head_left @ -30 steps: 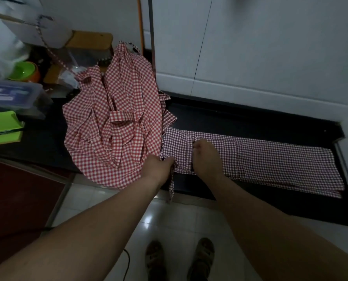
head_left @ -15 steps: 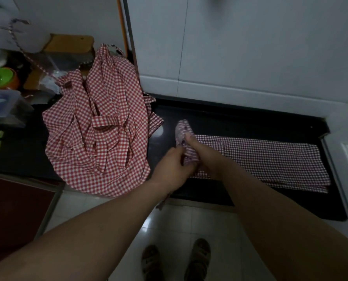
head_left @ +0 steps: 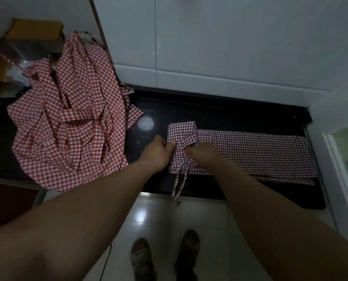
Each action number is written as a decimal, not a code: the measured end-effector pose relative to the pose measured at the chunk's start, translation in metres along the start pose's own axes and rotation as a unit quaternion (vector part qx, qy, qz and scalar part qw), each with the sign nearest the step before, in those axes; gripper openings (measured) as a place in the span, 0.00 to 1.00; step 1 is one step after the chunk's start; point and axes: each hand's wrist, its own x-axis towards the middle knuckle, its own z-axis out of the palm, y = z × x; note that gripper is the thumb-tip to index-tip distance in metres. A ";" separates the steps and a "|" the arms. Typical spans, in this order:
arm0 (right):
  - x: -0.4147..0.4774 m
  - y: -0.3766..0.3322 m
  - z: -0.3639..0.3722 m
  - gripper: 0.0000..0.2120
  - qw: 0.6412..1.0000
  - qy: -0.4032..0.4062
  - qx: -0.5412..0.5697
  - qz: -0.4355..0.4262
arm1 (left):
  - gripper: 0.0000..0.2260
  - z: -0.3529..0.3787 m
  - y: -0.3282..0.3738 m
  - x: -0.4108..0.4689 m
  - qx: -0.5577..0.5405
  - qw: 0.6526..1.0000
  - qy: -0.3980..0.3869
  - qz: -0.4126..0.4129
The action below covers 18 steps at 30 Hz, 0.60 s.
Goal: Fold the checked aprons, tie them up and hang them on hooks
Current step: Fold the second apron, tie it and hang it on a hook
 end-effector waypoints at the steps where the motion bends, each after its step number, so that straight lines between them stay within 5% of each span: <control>1: 0.002 0.002 0.000 0.24 1.000 -0.007 0.016 0.011 | 0.24 0.002 0.005 0.004 0.004 1.000 -0.004 -0.023; 6: 0.002 0.008 -0.004 0.21 0.999 -0.021 -0.034 -0.035 | 0.32 0.016 0.014 0.014 0.074 0.994 0.029 -0.080; 8: -0.003 0.013 -0.008 0.22 0.989 0.104 -0.051 -0.089 | 0.32 0.022 0.017 0.011 0.112 0.989 0.054 -0.086; 10: -0.012 0.012 -0.009 0.16 0.935 0.266 -0.121 -0.202 | 0.31 0.026 0.023 0.006 0.129 0.985 0.072 -0.089; 11: -0.016 0.009 -0.007 0.13 0.910 0.285 -0.150 -0.262 | 0.31 0.028 0.024 0.005 0.133 0.984 0.076 -0.090; 14: -0.010 0.009 0.006 0.09 0.907 0.199 -0.195 -0.315 | 0.31 0.029 0.025 0.004 0.138 0.984 0.072 -0.091; 18: 0.013 0.035 0.006 0.05 0.945 0.162 -0.171 -0.225 | 0.33 0.029 0.023 0.003 0.139 0.984 0.070 -0.082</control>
